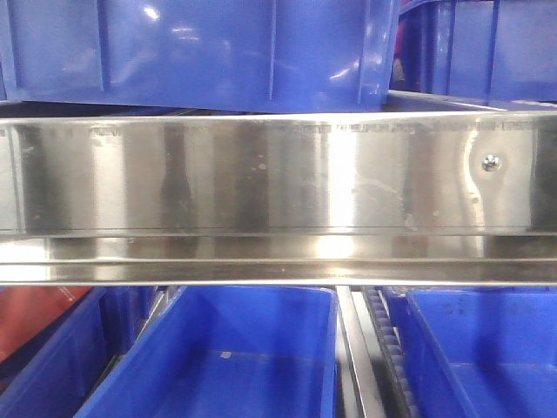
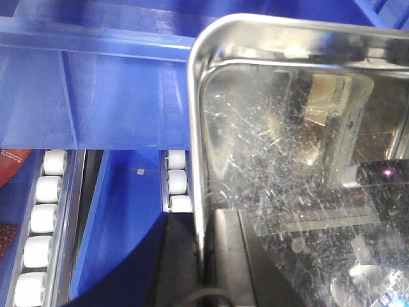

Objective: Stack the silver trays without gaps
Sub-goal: 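Lift the silver tray with both grippers off the shelf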

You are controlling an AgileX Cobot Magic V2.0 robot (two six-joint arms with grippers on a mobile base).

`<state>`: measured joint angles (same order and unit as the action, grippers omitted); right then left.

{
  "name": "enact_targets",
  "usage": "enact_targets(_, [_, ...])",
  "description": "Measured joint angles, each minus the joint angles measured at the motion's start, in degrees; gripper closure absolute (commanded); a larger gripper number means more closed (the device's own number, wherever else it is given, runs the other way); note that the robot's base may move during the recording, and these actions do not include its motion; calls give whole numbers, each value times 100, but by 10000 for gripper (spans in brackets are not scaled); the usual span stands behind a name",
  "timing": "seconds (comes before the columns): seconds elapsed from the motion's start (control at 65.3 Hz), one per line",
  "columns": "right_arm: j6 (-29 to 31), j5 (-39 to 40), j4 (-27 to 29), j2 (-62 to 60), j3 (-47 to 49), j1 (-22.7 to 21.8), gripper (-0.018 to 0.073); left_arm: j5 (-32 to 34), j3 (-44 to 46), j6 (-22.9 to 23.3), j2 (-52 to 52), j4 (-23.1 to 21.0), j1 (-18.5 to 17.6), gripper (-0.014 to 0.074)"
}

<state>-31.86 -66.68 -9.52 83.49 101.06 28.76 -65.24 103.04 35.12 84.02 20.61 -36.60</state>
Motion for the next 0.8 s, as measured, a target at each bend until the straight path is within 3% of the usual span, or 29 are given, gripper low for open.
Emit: enact_targets(0.796, [11, 179, -11, 0, 0, 0, 627, -3, 0, 0, 0, 57, 0, 613])
